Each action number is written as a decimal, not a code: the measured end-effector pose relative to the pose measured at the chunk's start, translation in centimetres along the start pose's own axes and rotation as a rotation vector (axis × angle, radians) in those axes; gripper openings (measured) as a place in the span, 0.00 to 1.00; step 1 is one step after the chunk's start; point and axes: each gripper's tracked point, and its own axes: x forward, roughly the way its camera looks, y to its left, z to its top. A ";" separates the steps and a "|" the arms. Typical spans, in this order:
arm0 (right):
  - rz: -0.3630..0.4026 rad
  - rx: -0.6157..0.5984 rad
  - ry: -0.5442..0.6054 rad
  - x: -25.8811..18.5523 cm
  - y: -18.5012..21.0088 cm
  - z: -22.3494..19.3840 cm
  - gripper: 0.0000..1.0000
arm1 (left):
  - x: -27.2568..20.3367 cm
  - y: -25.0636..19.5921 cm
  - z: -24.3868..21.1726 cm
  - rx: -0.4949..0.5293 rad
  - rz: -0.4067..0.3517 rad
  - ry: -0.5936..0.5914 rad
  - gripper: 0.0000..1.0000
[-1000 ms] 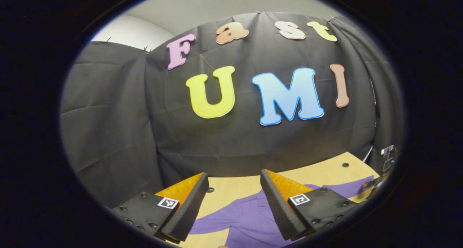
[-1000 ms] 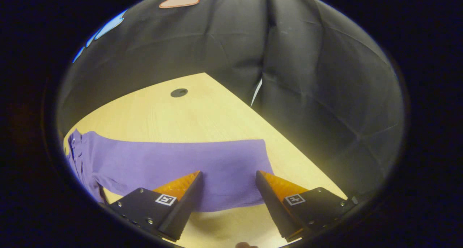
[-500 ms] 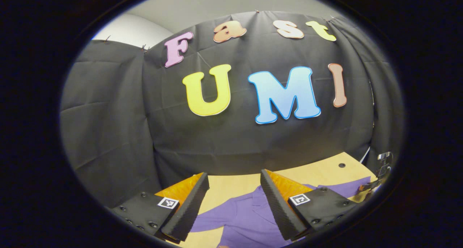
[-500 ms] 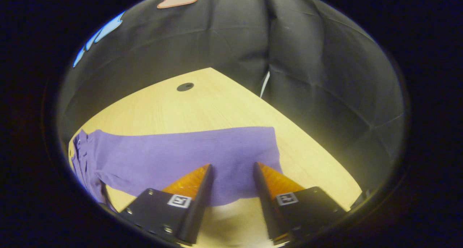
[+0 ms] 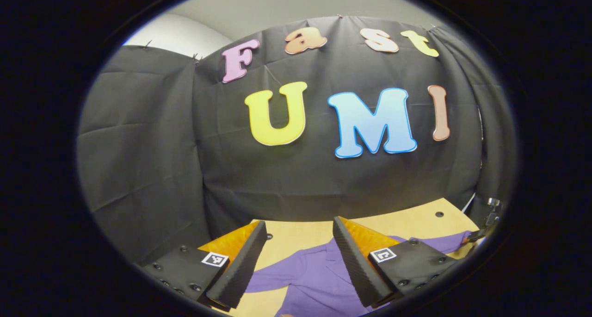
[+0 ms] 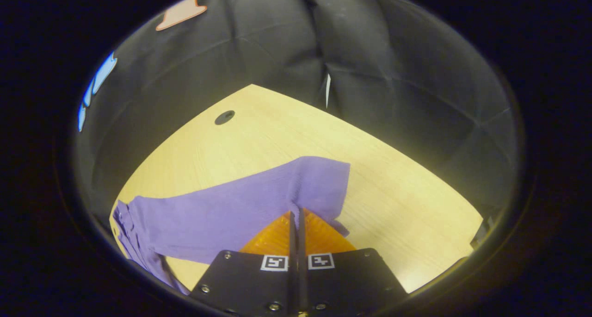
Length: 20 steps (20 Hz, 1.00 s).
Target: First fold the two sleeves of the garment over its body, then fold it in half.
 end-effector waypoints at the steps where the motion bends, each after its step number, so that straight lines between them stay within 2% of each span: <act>1: -0.005 -0.002 0.009 -0.1 0.0 0.1 0.02 | -0.1 0.2 -0.1 -0.002 0.005 0.002 1.00; 4: -0.027 -0.020 0.013 -0.7 0.5 0.9 0.02 | -0.5 1.0 -0.2 -0.005 0.017 0.000 1.00; 6: 0.016 -0.034 -0.021 -1.8 2.4 2.1 0.01 | -0.8 1.3 -0.2 -0.004 0.020 -0.003 1.00; 9: 0.110 -0.088 -0.075 -4.8 8.5 3.1 0.00 | -0.7 1.8 -0.5 -0.019 0.017 -0.001 1.00; 15: 0.302 -0.248 -0.117 -8.9 21.5 2.4 0.01 | -1.2 4.0 -0.8 -0.033 0.021 -0.010 1.00; 20: 0.403 -0.311 -0.086 -12.3 26.4 0.9 0.01 | -2.1 8.2 -1.8 -0.045 0.054 0.001 1.00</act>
